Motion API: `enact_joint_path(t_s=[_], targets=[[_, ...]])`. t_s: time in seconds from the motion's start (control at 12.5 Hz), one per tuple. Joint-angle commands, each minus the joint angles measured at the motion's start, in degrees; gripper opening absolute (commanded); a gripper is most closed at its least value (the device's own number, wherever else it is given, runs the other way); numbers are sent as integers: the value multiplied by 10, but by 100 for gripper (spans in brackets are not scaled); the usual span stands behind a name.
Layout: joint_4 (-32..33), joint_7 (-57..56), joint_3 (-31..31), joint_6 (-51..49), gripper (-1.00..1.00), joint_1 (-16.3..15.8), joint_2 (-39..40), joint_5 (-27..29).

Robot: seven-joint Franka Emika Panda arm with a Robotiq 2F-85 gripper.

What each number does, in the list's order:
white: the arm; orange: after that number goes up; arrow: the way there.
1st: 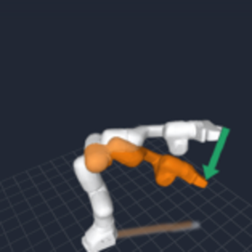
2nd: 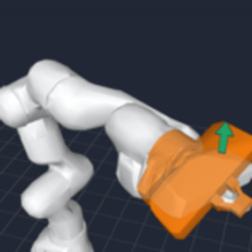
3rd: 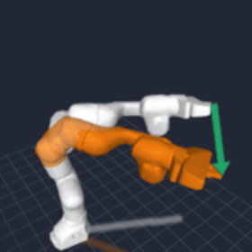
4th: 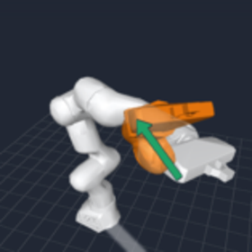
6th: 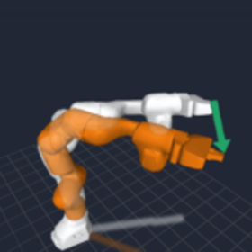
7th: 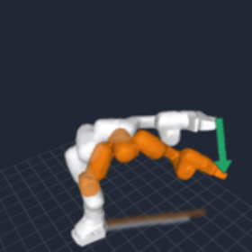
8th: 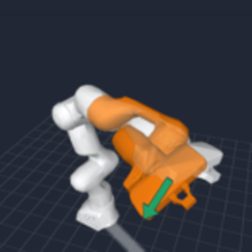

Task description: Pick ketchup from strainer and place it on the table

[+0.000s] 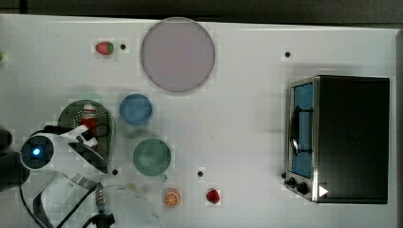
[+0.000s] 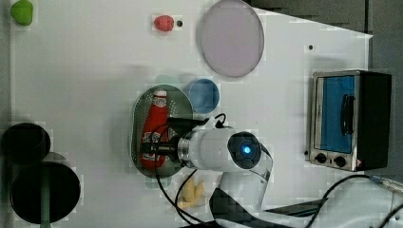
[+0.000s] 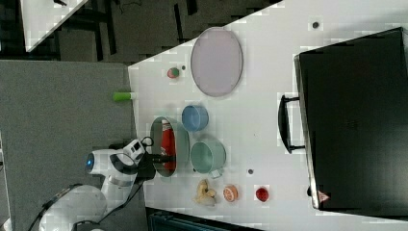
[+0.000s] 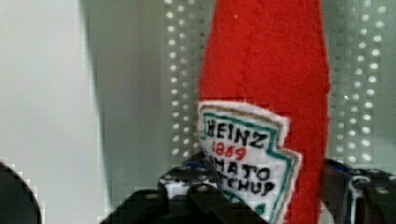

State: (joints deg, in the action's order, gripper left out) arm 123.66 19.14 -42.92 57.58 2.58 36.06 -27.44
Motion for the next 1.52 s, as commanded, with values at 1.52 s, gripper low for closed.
enact_joint_path(t_s=[1.52], targets=[[-278,-263,77,-397,19,182,-185,210]])
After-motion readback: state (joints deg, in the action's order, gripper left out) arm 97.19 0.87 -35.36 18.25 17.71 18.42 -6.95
